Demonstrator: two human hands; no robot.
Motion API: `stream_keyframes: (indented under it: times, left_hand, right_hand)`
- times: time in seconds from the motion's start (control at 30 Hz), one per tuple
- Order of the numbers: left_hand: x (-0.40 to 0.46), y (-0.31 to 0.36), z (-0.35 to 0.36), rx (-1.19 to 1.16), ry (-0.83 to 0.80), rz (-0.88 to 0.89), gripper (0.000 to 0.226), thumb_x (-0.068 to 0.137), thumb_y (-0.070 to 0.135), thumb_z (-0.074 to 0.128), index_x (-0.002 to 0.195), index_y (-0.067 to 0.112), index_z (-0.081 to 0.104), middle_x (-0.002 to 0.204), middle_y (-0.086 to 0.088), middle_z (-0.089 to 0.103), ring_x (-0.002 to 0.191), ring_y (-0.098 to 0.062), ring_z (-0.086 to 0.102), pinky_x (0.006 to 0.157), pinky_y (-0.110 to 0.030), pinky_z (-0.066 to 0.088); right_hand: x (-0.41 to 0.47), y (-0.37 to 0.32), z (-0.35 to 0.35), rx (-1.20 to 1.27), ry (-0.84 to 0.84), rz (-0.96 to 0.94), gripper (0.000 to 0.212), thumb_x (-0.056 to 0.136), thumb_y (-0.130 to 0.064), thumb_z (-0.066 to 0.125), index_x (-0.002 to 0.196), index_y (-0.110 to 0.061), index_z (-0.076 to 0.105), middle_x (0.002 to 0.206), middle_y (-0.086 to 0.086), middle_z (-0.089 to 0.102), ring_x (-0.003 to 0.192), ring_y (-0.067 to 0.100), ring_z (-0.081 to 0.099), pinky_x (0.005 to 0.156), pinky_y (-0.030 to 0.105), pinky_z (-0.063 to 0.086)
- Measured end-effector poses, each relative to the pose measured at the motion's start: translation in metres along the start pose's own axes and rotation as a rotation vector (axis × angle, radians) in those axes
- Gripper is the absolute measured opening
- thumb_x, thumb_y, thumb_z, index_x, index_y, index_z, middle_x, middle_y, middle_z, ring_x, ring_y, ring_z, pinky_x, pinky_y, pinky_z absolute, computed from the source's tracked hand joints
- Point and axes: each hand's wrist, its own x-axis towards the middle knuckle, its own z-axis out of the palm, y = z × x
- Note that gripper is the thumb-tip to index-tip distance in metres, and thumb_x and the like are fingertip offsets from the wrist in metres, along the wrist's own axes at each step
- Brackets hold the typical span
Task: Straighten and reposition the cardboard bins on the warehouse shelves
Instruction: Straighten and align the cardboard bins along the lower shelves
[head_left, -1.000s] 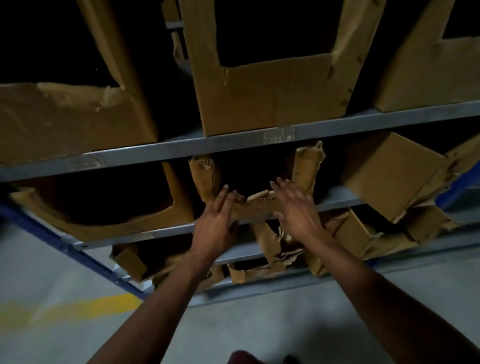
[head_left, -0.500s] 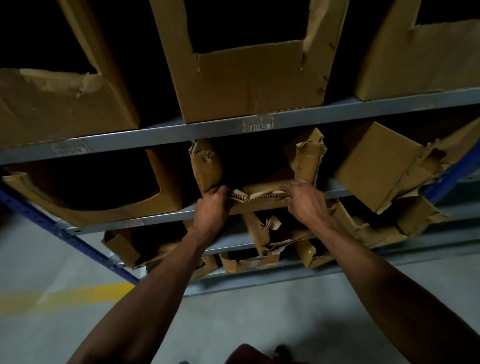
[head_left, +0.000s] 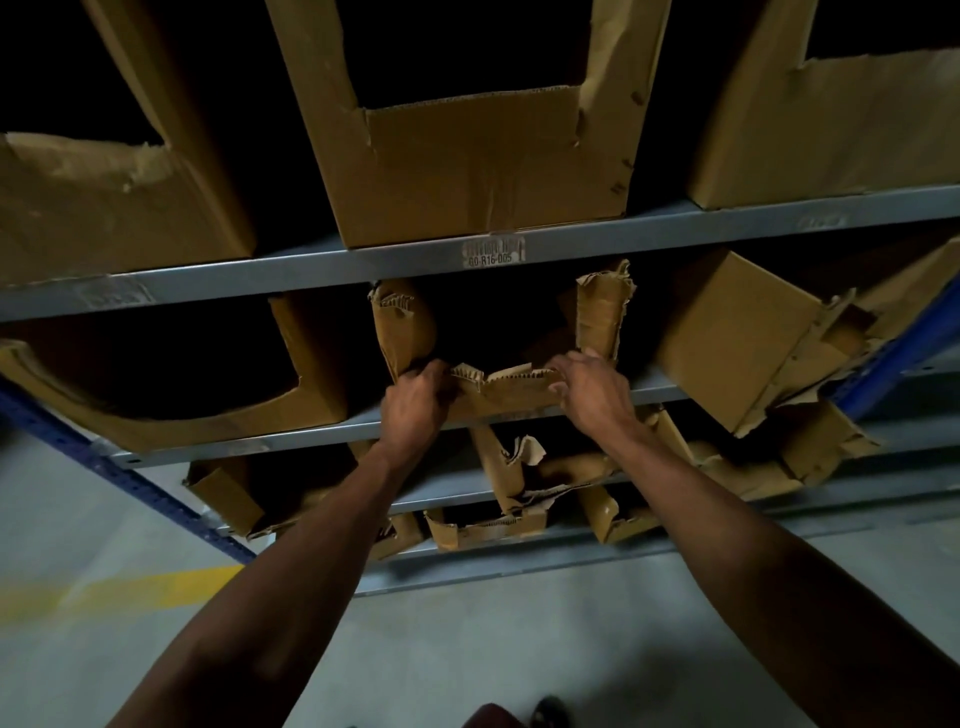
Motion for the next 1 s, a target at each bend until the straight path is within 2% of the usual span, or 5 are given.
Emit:
stream_keyframes:
  times: [0.23, 0.37, 0.57, 0.7, 1.0]
  left_hand:
    - [0.021, -0.015, -0.002, -0.024, -0.038, 0.085, 0.030, 0.098, 0.029, 0.072, 0.125, 0.020, 0.062, 0.106, -0.006, 0.076, 0.088, -0.026, 0.076, 0.076, -0.044, 0.064]
    - [0.003, -0.011, -0.002, -0.053, -0.037, 0.092, 0.044, 0.099, 0.019, 0.071, 0.141, 0.019, 0.057, 0.131, -0.010, 0.065, 0.105, -0.026, 0.072, 0.086, -0.037, 0.061]
    - [-0.087, -0.008, 0.035, -0.531, 0.328, -0.185, 0.056, 0.092, 0.009, 0.078, 0.143, 0.019, 0.057, 0.148, -0.007, 0.046, 0.115, -0.017, 0.066, 0.089, -0.027, 0.063]
    - [-0.084, -0.001, 0.040, -0.832, 0.211, -0.625, 0.094, 0.086, 0.013, 0.086, 0.162, 0.034, 0.034, 0.161, -0.002, 0.045, 0.144, -0.022, 0.050, 0.113, -0.046, 0.051]
    - [-0.048, -0.027, 0.056, -0.846, -0.023, -0.481, 0.101, 0.078, 0.001, 0.088, 0.157, 0.040, 0.040, 0.150, 0.018, 0.057, 0.133, -0.009, 0.060, 0.104, -0.045, 0.059]
  right_hand:
    - [0.011, 0.003, 0.004, -0.020, -0.007, -0.001, 0.026, 0.097, -0.023, 0.067, 0.122, -0.023, 0.067, 0.113, -0.003, 0.067, 0.115, 0.019, 0.056, 0.081, 0.039, 0.057]
    - [0.005, 0.004, 0.007, 0.012, 0.032, -0.023, 0.030, 0.096, -0.019, 0.068, 0.125, -0.024, 0.067, 0.117, -0.003, 0.067, 0.114, 0.020, 0.059, 0.083, 0.037, 0.057]
    - [-0.044, 0.033, 0.015, 0.550, 0.517, 0.229, 0.027, 0.095, -0.012, 0.070, 0.120, -0.019, 0.069, 0.118, 0.001, 0.067, 0.097, 0.017, 0.068, 0.080, 0.040, 0.062]
    - [-0.039, 0.060, 0.030, 0.741, 0.199, 0.591, 0.072, 0.086, -0.014, 0.081, 0.150, -0.024, 0.049, 0.146, 0.001, 0.059, 0.130, 0.020, 0.059, 0.106, 0.048, 0.053]
    - [-0.027, 0.061, 0.060, 0.871, 0.009, 0.573, 0.082, 0.084, 0.002, 0.078, 0.156, -0.012, 0.041, 0.153, 0.008, 0.053, 0.144, 0.021, 0.046, 0.114, 0.029, 0.038]
